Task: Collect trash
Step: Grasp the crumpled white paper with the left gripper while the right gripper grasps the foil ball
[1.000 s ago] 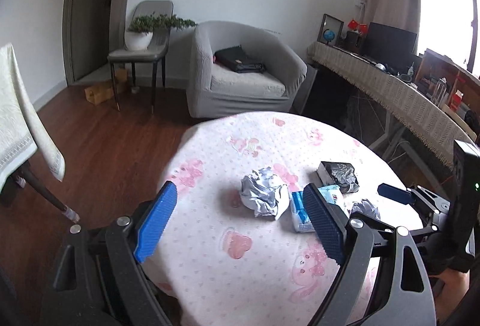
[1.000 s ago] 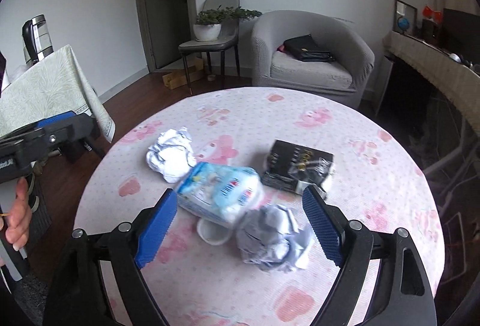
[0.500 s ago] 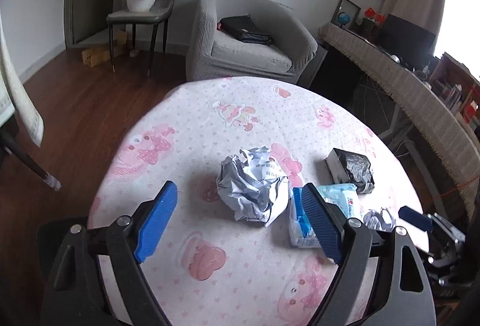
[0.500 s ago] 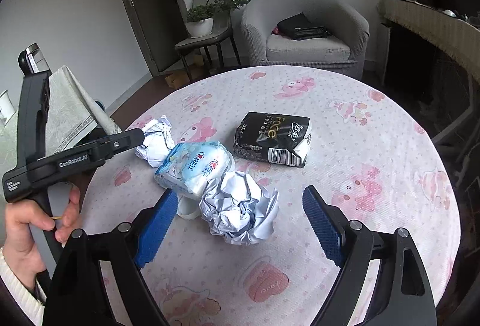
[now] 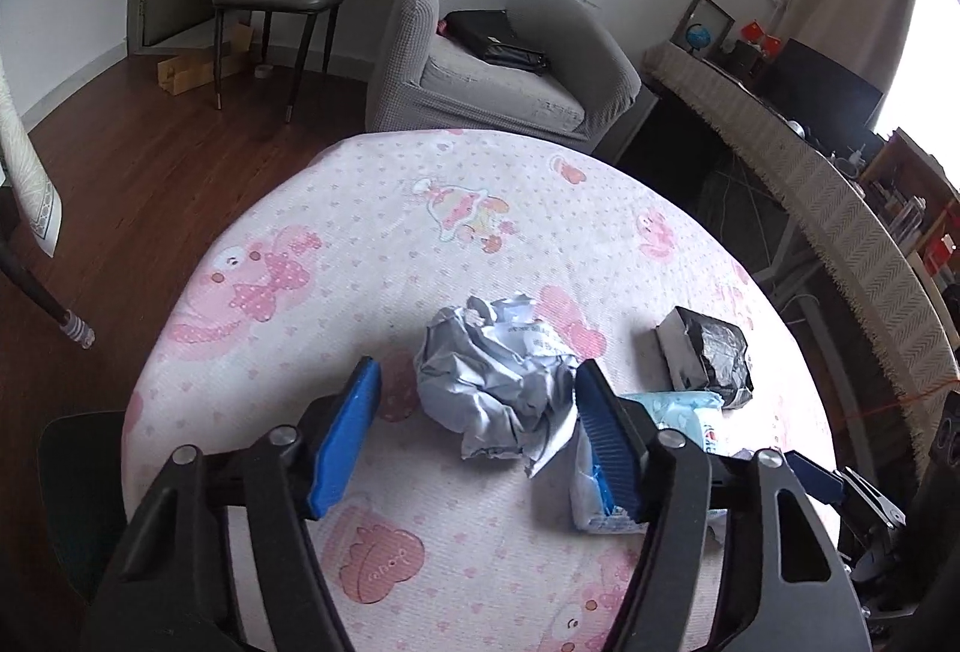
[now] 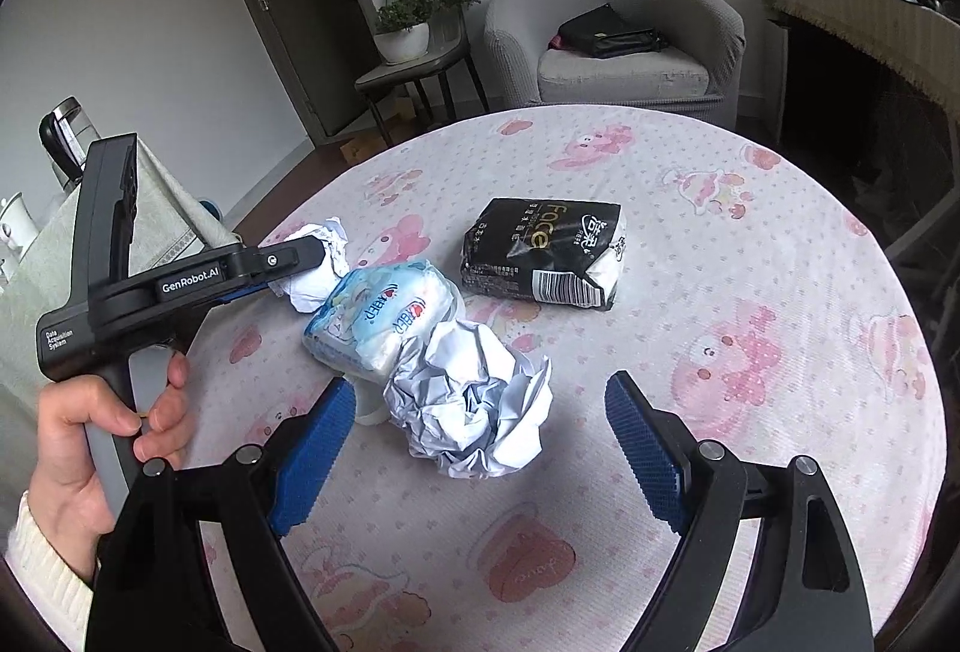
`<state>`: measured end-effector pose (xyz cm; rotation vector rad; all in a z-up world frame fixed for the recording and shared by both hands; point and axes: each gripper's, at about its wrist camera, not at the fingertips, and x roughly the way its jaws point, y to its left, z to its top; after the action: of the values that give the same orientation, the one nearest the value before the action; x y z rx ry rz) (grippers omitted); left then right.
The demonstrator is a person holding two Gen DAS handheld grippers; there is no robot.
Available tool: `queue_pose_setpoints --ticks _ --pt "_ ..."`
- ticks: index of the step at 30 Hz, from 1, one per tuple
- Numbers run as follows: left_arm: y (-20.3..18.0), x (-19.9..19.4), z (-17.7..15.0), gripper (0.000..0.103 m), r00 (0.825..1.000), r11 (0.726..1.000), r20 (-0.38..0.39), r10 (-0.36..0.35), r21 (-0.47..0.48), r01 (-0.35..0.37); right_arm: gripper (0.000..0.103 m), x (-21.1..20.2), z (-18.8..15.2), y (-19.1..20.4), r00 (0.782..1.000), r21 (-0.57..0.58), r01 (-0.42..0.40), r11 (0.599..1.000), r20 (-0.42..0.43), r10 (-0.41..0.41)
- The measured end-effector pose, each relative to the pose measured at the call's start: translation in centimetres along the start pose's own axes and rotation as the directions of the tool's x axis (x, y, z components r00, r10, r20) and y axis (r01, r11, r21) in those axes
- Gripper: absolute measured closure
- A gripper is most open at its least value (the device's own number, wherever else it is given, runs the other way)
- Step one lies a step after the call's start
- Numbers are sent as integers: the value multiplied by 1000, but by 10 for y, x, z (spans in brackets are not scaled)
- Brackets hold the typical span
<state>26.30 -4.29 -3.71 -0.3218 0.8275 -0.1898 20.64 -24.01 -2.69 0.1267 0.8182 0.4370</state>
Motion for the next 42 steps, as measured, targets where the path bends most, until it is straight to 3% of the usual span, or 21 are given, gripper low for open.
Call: queue_pose_setpoints --ticks 7,11,22,30,35,42 --pt "-5 4 -1 49 1000 1000 -16 -21 22 21 17 5 1 5 1000 -8 15 1000 -8 -15" --pt "0 4 -1 51 999 999 -13 -34 8 34 25 4 -1 1 999 4 38 999 -27 -38" --pt "4 -23 0 51 999 999 37 -5 43 3 29 3 -2 2 998 6 42 999 -49 -42" --pt "15 -47 2 51 998 998 61 22 56 -25 49 5 2 12 997 -10 58 998 -54 -59" --pt "28 -60 2 51 996 997 75 50 58 -54 53 3 8 20 994 -5 102 995 -48 -102" --pt "47 -81 2 51 992 995 99 74 61 -80 55 -18 24 33 986 21 148 989 69 -149"
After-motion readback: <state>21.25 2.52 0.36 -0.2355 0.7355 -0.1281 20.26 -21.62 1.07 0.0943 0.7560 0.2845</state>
